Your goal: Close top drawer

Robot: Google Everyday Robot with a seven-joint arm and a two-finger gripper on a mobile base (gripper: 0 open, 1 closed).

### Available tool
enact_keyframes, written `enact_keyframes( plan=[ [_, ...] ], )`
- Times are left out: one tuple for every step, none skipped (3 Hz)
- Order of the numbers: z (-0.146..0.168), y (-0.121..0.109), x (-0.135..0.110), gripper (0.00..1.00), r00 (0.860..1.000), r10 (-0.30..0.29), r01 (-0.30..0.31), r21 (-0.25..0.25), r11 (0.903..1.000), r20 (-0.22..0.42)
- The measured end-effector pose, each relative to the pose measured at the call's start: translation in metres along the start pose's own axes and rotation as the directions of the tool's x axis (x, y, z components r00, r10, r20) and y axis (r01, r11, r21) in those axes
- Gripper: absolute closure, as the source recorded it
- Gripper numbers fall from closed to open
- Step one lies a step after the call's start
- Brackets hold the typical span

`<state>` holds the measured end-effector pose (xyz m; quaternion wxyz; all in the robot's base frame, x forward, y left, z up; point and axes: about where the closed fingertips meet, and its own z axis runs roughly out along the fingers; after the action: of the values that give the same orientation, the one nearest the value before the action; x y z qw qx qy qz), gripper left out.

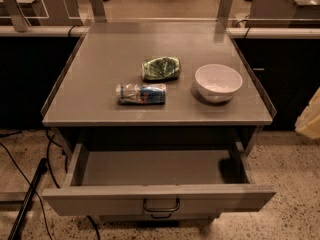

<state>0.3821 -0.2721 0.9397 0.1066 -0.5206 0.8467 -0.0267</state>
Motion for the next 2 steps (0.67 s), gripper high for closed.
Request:
enact_keyframes(
  plan=[
    [0.0184, 0.0248, 0.0229, 1.00, 0.998, 0.070, -0.070, -0.053, 0.9962, 0.007],
    [0.0234, 0.0261, 0.0251, 1.00, 0.997, 0.073, -0.073, -0.061, 0.9955, 0.004]
  ],
)
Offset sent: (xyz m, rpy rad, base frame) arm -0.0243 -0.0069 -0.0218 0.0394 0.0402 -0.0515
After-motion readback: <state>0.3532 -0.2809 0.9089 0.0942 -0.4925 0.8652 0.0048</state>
